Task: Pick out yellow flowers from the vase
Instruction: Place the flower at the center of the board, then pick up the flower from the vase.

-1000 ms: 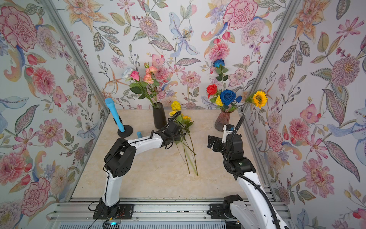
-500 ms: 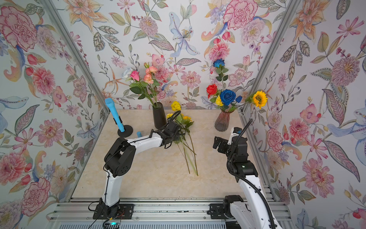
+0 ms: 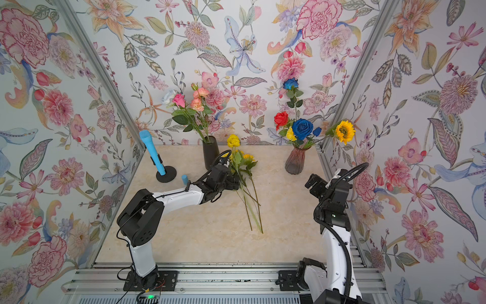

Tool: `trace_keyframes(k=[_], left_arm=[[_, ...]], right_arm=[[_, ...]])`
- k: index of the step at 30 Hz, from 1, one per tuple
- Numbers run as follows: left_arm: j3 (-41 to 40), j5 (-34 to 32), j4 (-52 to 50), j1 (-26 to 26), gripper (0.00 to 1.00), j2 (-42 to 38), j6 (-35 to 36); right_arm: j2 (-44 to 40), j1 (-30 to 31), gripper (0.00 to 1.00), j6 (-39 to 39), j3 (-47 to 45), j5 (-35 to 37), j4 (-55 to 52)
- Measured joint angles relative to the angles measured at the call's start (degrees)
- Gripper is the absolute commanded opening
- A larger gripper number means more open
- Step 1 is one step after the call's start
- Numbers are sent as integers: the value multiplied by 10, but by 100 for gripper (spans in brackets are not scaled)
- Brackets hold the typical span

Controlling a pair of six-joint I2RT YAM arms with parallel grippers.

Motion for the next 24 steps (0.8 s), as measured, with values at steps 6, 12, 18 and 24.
trace_keyframes(k=[6,12,18,24], left_arm=[[-96,57,112,2,100,-60,20],[-129,89,188,2,100,-74,52],[-155,103,243,2,100,-74,89],[-168,118,289,2,100,-74,116]], right_arm=[[40,-3,100,0,-5,-23,140],[140,27,100,-25,1,-36,283],[221,61,100,-75,12,-23,396],[282,59,100,-108,47,12,482]])
